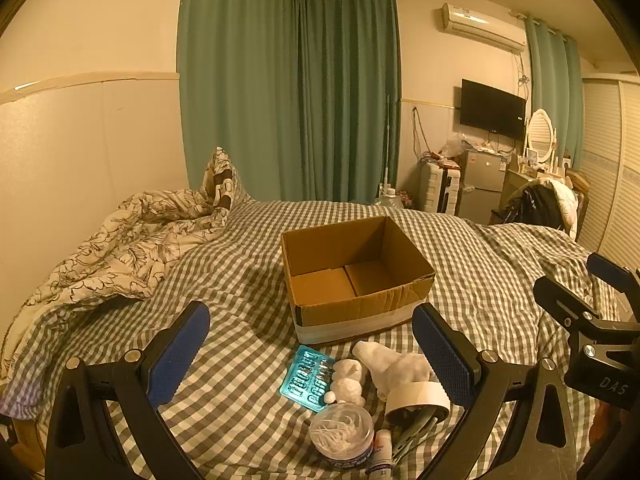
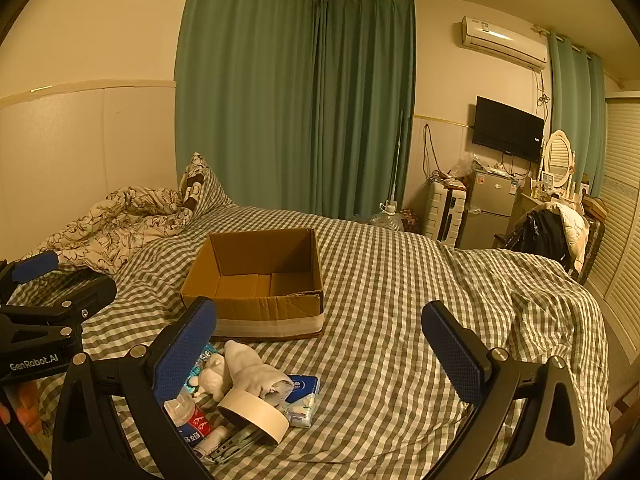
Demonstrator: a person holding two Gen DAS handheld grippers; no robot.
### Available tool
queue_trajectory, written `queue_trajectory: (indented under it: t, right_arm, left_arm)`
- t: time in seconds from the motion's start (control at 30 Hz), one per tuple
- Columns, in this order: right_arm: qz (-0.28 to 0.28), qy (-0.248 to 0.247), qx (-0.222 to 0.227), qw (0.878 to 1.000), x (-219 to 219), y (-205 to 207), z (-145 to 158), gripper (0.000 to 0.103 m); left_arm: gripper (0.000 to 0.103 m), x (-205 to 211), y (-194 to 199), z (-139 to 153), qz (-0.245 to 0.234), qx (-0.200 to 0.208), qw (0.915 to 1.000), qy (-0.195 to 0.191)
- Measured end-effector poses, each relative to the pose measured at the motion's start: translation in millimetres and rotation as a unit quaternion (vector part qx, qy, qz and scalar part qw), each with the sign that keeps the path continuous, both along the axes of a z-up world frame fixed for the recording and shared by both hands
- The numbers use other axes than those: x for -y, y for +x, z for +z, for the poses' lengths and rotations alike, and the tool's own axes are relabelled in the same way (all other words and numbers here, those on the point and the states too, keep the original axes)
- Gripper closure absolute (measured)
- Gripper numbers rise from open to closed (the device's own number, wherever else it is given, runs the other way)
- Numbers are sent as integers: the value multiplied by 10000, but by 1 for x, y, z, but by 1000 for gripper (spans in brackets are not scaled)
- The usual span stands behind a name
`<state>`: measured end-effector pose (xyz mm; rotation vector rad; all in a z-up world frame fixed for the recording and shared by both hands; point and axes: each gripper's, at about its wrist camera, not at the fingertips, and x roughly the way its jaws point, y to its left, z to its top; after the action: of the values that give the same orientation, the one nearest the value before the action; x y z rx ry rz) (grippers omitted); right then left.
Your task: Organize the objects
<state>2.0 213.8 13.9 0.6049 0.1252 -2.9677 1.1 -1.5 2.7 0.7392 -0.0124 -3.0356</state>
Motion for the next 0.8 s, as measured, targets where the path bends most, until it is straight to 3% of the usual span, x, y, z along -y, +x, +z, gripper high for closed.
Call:
queue_trajectory:
  t: [0.8]
  right_arm:
    - [61,112,0,9999,9,2,1,0]
  left_arm:
    - [0,-3,3,-2,59,16,9999,-80]
